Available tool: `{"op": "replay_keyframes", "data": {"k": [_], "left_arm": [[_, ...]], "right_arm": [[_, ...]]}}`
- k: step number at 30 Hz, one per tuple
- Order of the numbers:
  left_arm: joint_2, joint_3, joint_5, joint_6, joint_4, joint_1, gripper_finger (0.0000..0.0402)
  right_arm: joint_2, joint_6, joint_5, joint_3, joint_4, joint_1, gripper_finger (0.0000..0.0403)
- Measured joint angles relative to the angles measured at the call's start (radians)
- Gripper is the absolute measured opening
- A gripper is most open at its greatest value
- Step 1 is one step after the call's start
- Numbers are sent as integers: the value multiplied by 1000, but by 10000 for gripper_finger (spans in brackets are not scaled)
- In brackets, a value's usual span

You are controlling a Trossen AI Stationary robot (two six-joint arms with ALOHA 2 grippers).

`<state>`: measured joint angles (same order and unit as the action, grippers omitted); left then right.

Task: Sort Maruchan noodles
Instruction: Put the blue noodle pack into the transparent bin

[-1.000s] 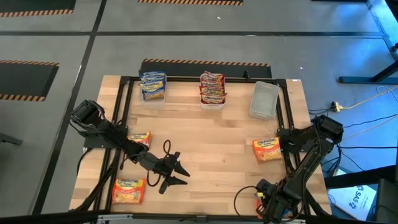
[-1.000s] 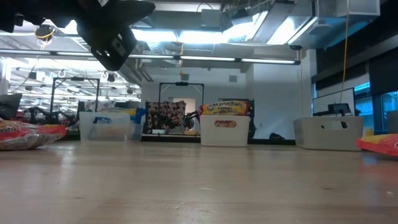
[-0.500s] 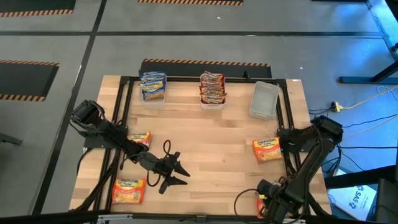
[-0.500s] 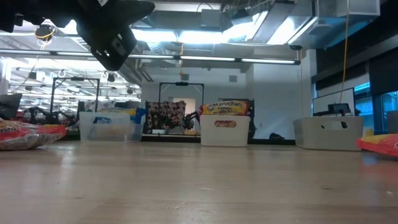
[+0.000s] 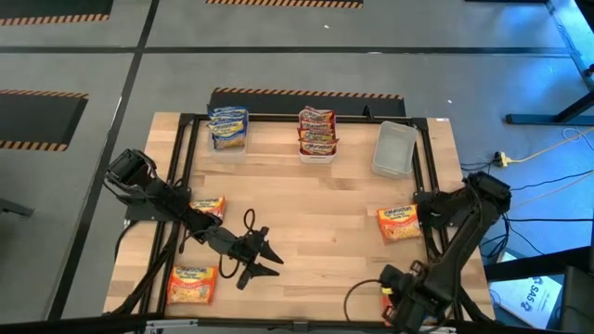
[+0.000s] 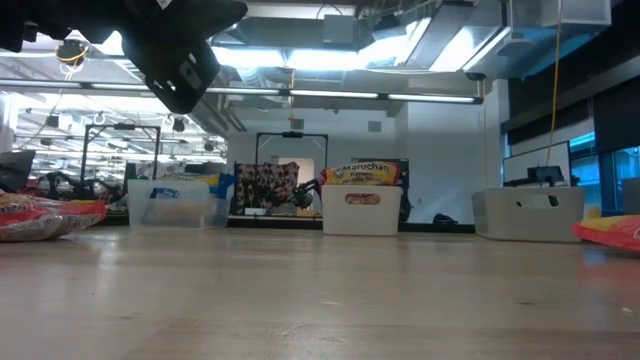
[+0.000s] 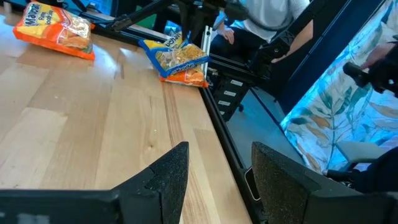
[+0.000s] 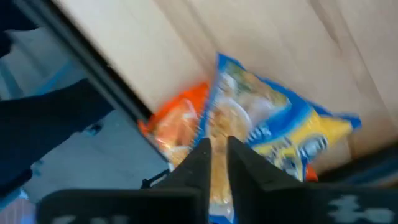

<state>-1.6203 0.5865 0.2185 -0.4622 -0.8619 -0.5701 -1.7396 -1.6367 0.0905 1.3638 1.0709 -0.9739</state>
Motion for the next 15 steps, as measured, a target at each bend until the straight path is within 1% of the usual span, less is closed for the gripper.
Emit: {"op": "replay_keyframes", "data": {"k": [4,6,9,12,15], "left_arm": [[0,0,0,1,1,0,169],[0,0,0,1,1,0,169],[0,0,-1,1,1,0,169],[0,0,-1,1,1,0,169],[0,0,-2,1,1,0,169]], "right_arm": [[0,-125,25,-44,12,-48,110],[0,-167,55,-71,38,-61,146],[1,-179,66,-96,97,-75,192],[34,-160,34,-129,109,-71,222],[103,-159,-23,-190,83,-66,235]]}}
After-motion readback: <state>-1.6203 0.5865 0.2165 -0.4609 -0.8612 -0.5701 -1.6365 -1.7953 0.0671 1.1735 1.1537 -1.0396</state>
